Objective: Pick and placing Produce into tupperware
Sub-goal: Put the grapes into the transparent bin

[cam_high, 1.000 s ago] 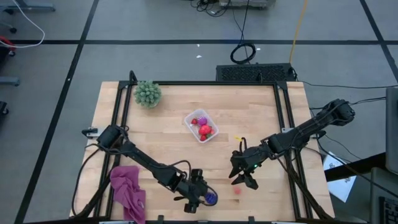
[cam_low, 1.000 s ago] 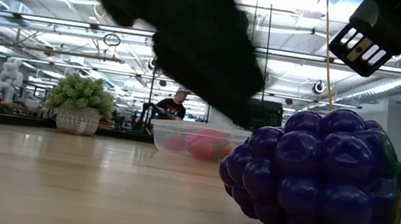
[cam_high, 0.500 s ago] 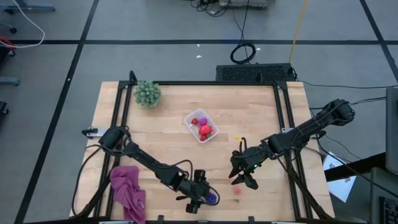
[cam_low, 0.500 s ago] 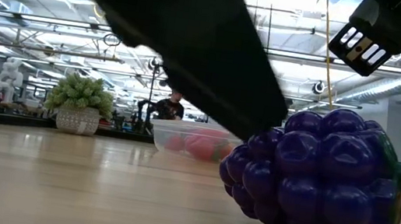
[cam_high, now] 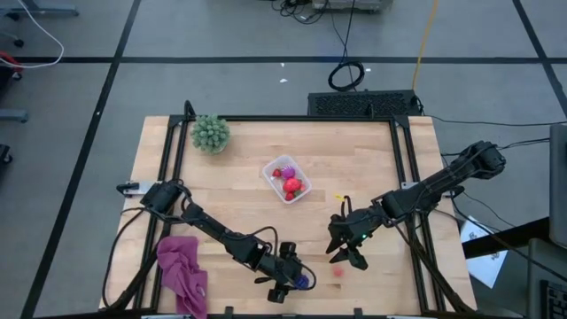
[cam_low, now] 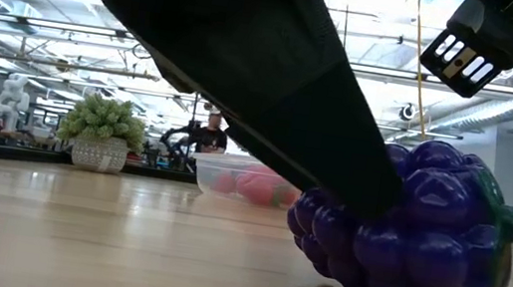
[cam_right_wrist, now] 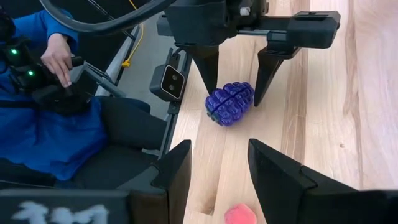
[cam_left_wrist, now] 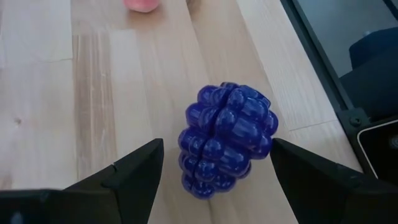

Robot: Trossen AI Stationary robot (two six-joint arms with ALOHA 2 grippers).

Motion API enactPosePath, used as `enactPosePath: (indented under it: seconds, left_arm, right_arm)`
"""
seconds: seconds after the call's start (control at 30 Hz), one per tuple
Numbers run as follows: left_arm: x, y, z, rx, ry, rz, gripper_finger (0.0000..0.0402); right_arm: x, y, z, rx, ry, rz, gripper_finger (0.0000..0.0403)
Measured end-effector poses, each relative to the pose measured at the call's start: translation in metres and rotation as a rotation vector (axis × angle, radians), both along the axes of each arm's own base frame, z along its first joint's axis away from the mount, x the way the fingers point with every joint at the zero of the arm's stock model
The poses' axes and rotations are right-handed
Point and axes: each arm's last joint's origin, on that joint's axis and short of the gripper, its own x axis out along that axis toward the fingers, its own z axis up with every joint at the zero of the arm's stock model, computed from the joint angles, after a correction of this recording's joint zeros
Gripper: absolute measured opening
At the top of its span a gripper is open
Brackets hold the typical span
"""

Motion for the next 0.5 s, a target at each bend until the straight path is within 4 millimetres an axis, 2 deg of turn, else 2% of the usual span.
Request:
enactPosePath:
  seconds: [0.5]
  left_arm:
    - [0.0029,0.0025,0.0014,0.026,-0.034,-0.018,0.0296]
  right_arm:
    - [0.0000,0.0000,0.0000,-0.009,-0.008,0.008,0.0151]
